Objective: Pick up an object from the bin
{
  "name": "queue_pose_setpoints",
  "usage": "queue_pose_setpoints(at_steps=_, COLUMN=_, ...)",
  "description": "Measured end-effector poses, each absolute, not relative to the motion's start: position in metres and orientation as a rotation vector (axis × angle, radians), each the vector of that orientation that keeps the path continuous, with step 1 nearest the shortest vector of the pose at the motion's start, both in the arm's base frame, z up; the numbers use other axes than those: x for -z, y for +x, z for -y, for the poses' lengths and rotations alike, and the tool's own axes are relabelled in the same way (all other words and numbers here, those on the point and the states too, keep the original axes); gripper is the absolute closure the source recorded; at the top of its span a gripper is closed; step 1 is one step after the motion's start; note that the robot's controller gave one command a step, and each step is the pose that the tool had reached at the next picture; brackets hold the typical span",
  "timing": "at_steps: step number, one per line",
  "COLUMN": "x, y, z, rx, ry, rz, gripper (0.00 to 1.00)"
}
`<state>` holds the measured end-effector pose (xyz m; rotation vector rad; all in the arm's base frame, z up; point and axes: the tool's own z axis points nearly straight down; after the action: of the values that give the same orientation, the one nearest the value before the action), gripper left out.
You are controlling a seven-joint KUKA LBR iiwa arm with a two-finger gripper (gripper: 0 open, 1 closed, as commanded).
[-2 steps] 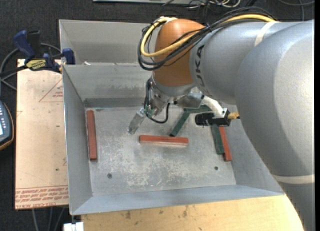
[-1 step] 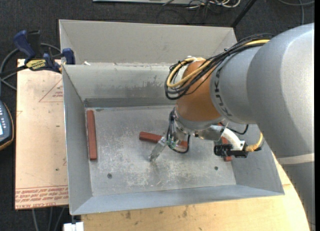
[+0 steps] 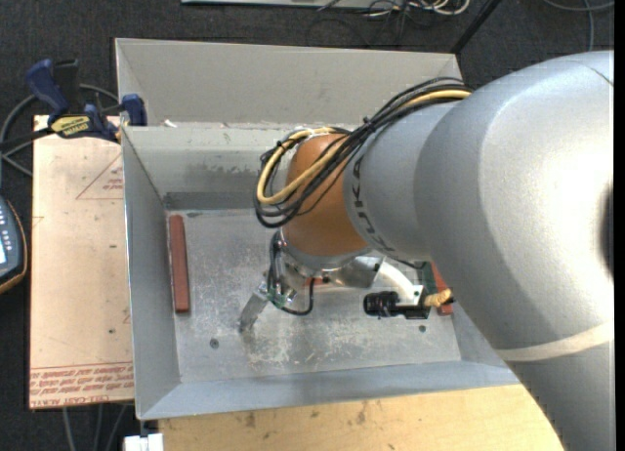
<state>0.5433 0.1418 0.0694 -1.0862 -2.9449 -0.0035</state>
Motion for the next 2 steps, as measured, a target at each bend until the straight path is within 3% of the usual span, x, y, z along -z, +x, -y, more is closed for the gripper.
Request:
queue_pose_setpoints(at_steps=1, x=-0.070, y=0.648, z=-0.150, rx=0.001, ry=-0.938, rz=2.999, gripper=0.00)
queue_pose_setpoints(at_steps=2, x=-0.194, y=0.626, z=-0.123, rx=0.006, ry=-0.810, rz=3.045, gripper=0.00)
